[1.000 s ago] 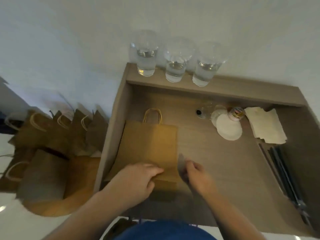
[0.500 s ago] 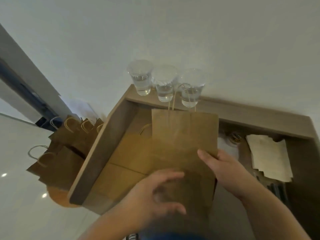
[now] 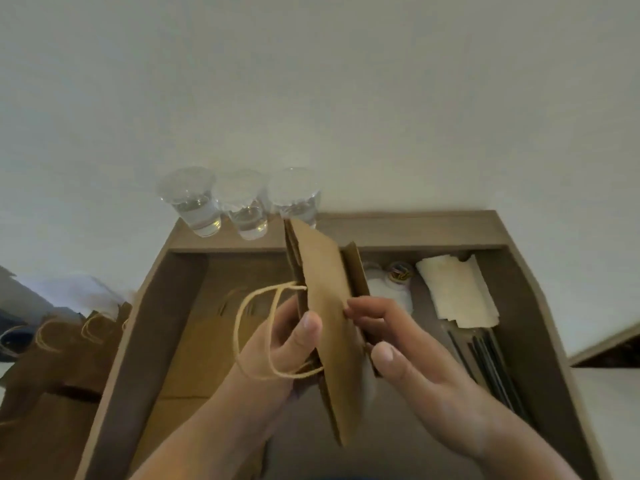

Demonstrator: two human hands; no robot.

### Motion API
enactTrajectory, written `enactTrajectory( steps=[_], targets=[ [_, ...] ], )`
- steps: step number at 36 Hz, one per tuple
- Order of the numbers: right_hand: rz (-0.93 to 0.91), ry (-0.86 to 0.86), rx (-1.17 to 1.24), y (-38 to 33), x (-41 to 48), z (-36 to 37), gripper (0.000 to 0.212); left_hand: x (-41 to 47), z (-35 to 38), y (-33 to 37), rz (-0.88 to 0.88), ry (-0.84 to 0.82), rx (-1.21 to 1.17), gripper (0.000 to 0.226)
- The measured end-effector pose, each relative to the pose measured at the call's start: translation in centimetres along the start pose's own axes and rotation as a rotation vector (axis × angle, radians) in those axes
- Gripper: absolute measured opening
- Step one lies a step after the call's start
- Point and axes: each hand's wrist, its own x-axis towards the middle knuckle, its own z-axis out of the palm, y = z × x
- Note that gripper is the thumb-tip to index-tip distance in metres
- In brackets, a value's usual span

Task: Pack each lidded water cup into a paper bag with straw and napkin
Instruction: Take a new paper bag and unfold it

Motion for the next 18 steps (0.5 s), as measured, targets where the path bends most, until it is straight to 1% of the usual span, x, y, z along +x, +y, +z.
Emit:
enactTrajectory(
  steps=[1,2,4,5,6,8,9,10,12,13,14,16,18],
  targets=[
    [-0.008,0.052,0.035,-0.1,-0.2,0.2,0.067,0.3,0.4,0.1,0.016,-0.042,-0.013,0.076],
    [-0.019,0.087,0.025,-0.4,0.1,0.8,0.076,0.6,0.9,0.2,0.032,-0.057,0.029,0.069],
    [-0.010,0.177,-0.022,-0.8,0.1,1.5,0.090,1.2,1.3,0.0,0.078,0.012,0.336,0.040],
    [0.000,0.219,-0.027,-0.9,-0.1,1.7,0.093,1.4,1.2,-0.3,0.119,-0.011,0.410,0.030],
    [0.008,0.250,-0.036,-1.1,-0.3,2.0,0.093,1.5,1.1,-0.5,0.142,-0.028,0.414,0.027],
    [0.062,0.285,-0.021,-1.4,-0.8,2.4,0.086,1.6,0.5,-0.8,0.132,-0.025,0.397,0.023],
    [0.102,0.298,-0.009,-1.5,-1.0,2.6,0.081,1.6,0.1,-1.0,0.128,-0.040,0.429,0.025],
    [0.141,0.318,-0.033,-1.5,-1.2,2.8,0.073,1.5,-0.3,-1.1,0.125,-0.065,0.484,0.028],
    [0.196,0.393,-0.187,-1.6,-1.1,3.2,0.050,1.4,-1.0,-1.3,0.132,-0.094,0.698,0.031],
    [0.231,0.423,-0.248,-1.6,-1.1,3.5,0.041,1.4,-1.4,-1.4,0.136,-0.110,0.793,0.030],
    [0.259,0.442,-0.271,-1.6,-1.0,3.7,0.036,1.4,-1.5,-1.3,0.136,-0.126,0.860,0.029],
    [0.310,0.443,-0.304,-1.7,-1.1,3.9,0.030,1.4,-1.8,-1.0,0.128,-0.145,0.920,0.038],
    [0.351,0.443,-0.386,-2.0,-1.3,3.4,0.030,1.5,-2.3,-0.2,0.180,-0.116,0.976,0.043]
  ],
)
